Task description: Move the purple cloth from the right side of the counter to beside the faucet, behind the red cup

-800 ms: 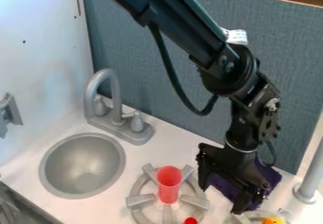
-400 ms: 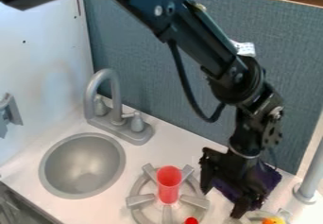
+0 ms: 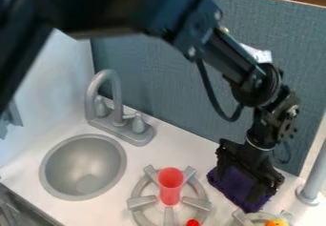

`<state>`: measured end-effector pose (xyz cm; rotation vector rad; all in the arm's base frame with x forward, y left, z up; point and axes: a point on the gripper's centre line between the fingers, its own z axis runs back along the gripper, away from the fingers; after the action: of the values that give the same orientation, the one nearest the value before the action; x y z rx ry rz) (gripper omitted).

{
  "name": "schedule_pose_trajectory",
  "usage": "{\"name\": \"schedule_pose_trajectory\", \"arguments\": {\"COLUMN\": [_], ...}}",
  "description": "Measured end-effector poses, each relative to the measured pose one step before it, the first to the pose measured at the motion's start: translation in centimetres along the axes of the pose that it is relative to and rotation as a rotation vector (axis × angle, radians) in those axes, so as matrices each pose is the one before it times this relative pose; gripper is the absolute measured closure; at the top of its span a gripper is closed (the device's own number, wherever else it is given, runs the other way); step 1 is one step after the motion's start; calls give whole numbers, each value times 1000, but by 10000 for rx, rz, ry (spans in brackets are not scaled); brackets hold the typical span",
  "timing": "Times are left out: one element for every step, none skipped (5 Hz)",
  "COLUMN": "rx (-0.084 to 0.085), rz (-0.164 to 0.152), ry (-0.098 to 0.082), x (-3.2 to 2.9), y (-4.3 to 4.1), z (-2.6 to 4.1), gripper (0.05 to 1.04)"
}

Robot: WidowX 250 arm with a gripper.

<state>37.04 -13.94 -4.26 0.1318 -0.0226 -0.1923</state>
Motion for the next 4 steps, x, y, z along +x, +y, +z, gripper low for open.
{"name": "schedule_pose_trajectory", "arguments": {"rx": [841, 88, 0, -16], "rz": [438, 126, 105, 355], "ry": [171, -70, -28, 98], "x": [1701, 1200, 648, 599], "y": [470, -83, 87, 1752], "z": [-1948, -257, -408, -648], "gripper": [83, 83, 83, 83]}}
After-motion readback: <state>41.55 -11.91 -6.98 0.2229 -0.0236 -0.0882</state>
